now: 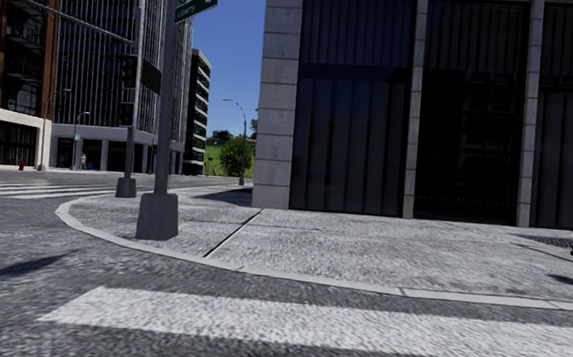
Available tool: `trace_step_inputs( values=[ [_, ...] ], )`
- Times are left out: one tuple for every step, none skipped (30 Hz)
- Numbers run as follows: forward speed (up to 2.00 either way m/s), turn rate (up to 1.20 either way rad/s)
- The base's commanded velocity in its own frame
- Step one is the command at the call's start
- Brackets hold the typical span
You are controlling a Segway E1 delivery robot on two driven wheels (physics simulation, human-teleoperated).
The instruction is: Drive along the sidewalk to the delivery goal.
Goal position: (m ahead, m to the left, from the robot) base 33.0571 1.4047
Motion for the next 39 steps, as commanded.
trace_step_inputs(
  values=[
    [2.0, 0.0],
    [2.0, 0.0],
    [2.0, 0.0],
    [2.0, 0.0],
    [2.0, 0.0],
    [2.0, 0.0],
    [2.0, 0.0],
    [2.0, 0.05],
    [2.0, 0.15],
    [2.0, 0.15],
    [2.0, 0.18],
    [2.0, 0.19],
    [2.0, 0.19],
    [2.0, 0.19],
    [2.0, 0.19],
    [2.0, 0.19],
    [2.0, 0.19],
    [2.0, 0.19],
    [2.0, 0.19],
    [2.0, 0.19],
    [2.0, 0.19],
    [2.0, 0.19],
    [1.96, 0.19],
    [1.96, 0.19],
    [1.9, 0.19],
    [1.86, 0.29],
    [1.86, 0.49],
    [1.86, 0.49],
    [1.85, 0.55],
    [1.83, 0.56],
    [1.78, 0.57],
    [1.78, 0.57],
    [1.72, 0.57],
    [1.7, 0.57],
    [1.7, 0.57],
    [1.67, 0.57],
    [1.64, 0.57],
    [1.63, 0.56],
    [1.63, 0.56]
  ],
)
